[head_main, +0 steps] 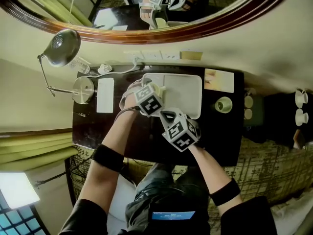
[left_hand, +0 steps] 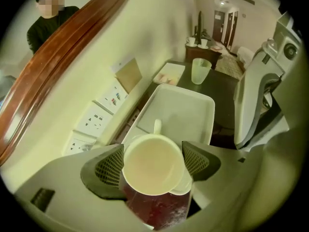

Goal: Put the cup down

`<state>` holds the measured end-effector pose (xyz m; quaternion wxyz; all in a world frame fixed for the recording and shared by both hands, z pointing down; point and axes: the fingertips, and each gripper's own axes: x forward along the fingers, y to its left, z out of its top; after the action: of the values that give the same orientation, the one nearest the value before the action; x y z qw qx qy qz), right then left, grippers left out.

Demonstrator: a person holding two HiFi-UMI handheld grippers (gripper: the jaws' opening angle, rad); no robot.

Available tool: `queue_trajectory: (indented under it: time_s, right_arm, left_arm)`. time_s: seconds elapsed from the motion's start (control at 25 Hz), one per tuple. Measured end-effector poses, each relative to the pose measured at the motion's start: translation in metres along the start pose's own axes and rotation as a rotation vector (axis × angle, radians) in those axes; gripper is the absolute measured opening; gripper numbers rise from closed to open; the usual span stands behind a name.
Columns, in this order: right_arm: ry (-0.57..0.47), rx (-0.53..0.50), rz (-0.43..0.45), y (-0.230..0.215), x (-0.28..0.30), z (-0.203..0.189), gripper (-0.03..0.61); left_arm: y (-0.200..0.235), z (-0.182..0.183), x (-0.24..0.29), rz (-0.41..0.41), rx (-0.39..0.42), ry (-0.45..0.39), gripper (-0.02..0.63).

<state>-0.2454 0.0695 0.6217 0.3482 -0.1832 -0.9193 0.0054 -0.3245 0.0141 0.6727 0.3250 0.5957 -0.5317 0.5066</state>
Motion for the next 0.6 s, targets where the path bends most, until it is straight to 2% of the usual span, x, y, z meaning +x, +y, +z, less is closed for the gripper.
queue_trajectory:
  time_s: [0.28, 0.6]
  right_arm:
    - [0.007, -0.008, -0.002, -0.013, 0.031, 0.018, 0.002]
    - [0.009, -0.010, 0.002, -0.017, 0.039, 0.025, 0.002]
  left_arm:
    - [0.040, -0.004, 0.019, 0.004, 0.025, -0.019, 0.376]
    - [0.049, 0.001, 0.031, -0.006, 0.035, -0.038, 0.376]
